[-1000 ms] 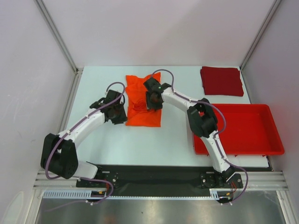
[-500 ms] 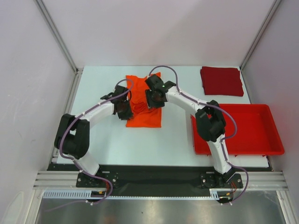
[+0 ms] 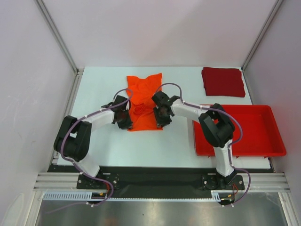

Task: Fold and stack the t-shirts
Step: Fold the tshirt

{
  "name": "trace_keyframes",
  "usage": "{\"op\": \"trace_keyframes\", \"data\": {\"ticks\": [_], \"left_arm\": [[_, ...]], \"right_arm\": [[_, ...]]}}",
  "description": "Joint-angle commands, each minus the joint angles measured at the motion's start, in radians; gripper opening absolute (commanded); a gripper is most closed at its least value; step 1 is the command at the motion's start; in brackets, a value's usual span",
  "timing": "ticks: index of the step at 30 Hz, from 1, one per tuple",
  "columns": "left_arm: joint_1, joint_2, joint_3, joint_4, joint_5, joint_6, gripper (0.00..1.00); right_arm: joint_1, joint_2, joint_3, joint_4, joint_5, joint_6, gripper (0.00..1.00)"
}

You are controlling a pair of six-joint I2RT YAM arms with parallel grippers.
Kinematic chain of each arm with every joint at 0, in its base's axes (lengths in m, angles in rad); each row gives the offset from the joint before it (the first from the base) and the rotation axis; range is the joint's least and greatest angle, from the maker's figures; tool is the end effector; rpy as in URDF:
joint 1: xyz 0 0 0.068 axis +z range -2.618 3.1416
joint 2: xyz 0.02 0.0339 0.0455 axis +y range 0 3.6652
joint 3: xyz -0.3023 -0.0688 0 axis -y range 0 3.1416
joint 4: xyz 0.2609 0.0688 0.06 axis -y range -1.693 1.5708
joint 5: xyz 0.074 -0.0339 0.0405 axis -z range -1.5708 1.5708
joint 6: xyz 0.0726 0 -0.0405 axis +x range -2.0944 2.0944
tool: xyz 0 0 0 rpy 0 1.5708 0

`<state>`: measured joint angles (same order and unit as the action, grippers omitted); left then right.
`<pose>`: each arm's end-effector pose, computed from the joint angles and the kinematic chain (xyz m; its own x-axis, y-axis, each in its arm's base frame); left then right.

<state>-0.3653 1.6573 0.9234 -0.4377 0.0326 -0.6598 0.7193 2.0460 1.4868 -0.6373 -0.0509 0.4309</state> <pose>0.3139 -0.1226 0.1494 -0.9061 -0.3094 -0.2887 -0.2360 0.9358 -0.2620 0.3473 0.3091 0.1584 -0.9169 -0.2485 -0.3124 -0.3181 0.9276 0.1957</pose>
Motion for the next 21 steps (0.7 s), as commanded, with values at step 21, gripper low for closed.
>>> {"op": "trace_keyframes", "data": {"ticks": [21], "left_arm": [[-0.02, -0.002, 0.311, -0.145, -0.04, 0.081, 0.25]], "right_arm": [[-0.099, -0.014, 0.265, -0.028, -0.052, -0.055, 0.39]]}}
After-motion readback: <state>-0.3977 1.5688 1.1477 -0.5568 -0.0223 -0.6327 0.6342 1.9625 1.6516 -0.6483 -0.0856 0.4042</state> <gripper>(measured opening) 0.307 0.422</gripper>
